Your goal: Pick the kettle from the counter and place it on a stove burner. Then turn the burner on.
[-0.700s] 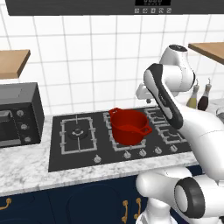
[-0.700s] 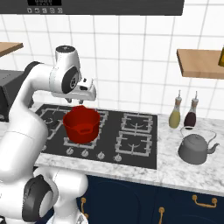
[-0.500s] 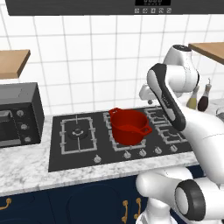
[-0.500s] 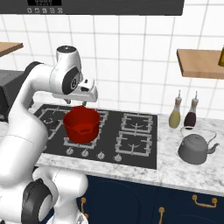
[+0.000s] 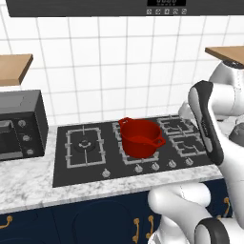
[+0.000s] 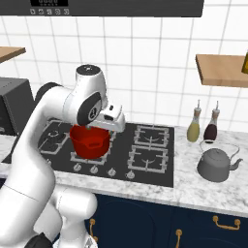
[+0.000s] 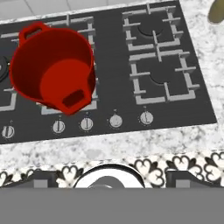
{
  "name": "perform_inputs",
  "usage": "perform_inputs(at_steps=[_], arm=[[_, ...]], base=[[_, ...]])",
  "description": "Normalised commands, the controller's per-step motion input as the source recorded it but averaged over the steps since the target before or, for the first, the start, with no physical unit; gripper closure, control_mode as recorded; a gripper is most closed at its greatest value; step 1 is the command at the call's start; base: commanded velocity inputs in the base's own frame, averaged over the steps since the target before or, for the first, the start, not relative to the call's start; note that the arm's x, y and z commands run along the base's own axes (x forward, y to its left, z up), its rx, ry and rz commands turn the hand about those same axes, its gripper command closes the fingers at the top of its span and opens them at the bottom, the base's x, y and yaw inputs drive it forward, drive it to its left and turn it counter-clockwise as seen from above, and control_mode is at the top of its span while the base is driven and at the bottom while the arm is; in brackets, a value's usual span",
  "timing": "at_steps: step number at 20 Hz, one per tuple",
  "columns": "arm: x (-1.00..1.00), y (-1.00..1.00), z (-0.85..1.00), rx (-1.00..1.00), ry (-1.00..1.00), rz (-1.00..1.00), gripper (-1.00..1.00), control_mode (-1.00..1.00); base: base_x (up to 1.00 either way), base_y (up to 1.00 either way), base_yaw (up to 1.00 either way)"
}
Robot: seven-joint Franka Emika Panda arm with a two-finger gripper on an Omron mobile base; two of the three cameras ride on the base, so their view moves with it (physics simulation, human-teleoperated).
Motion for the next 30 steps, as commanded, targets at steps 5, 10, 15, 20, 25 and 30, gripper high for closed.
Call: perform_inputs(at_steps=[5,10,15,20,25,30], arm=[[-0.29,-0.75,-0.27,0.0,0.0,-0.34,-1.0,-1.0],[-0.01,-0.75,-0.1,-0.02,0.04,-0.28,-1.0,-1.0],[0.0,-0.78,0.0,-0.01,0.05,-0.23,-1.0,-1.0],[0.03,-0.79,-0.02,0.0,0.05,-0.16,-1.0,-1.0],[0.13,-0.75,-0.15,-0.01,0.0,-0.21,-1.0,-1.0],[0.4,-0.38,-0.2,-0.01,0.0,-0.29,-1.0,-1.0]], base=[[0.0,0.0,0.0],[0.0,0.0,0.0],[0.0,0.0,0.0],[0.0,0.0,0.0],[0.0,0.0,0.0],[0.0,0.0,0.0]])
